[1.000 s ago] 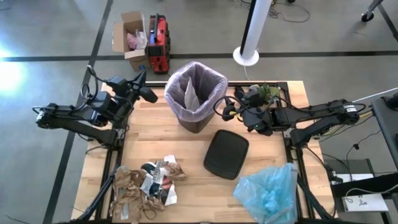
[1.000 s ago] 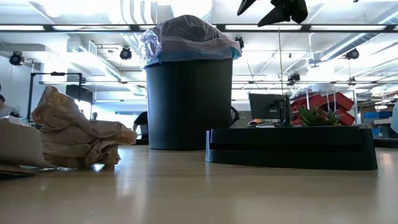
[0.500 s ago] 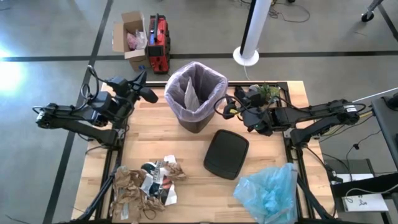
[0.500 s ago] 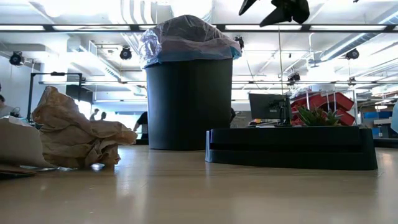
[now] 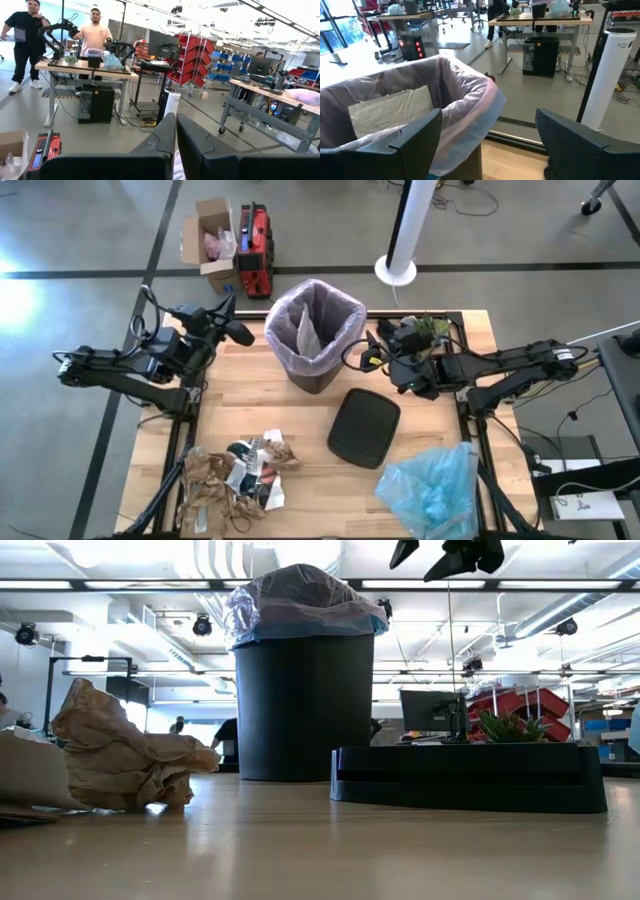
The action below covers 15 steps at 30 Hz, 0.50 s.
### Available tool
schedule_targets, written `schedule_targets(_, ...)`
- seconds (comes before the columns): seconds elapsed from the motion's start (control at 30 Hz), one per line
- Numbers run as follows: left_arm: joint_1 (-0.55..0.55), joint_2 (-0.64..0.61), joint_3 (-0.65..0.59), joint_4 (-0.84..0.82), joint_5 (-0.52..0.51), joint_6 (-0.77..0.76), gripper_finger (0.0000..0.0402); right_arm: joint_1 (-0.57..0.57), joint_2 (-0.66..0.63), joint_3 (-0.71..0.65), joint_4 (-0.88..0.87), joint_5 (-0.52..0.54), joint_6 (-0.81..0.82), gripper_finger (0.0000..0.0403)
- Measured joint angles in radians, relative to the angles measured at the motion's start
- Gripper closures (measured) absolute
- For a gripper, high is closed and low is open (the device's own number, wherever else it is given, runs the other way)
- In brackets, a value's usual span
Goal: Place trash/remove bag and relplace
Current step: Put the brown napkin into the black trash bin
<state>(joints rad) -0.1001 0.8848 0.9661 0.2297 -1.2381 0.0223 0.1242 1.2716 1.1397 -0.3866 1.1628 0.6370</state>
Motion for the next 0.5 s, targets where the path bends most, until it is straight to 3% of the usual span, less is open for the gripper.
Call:
schedule_targets(0.23,-0.002,0.010,0.000,-0.045,0.002,0.031,0.0401,-0.003,0.000,0.000,0.012,-0.003,-0.019,0.0094)
schedule_targets(0.33,-0.006,0.020,0.000,-0.058,0.063,0.099,0.0400,-0.010,0.000,0.000,0.011,-0.020,0.016,0.0094)
schedule_targets(0.5,-0.045,0.042,0.000,-0.072,0.045,0.193,0.0400,-0.014,0.021,-0.003,0.008,-0.038,0.048,0.0094)
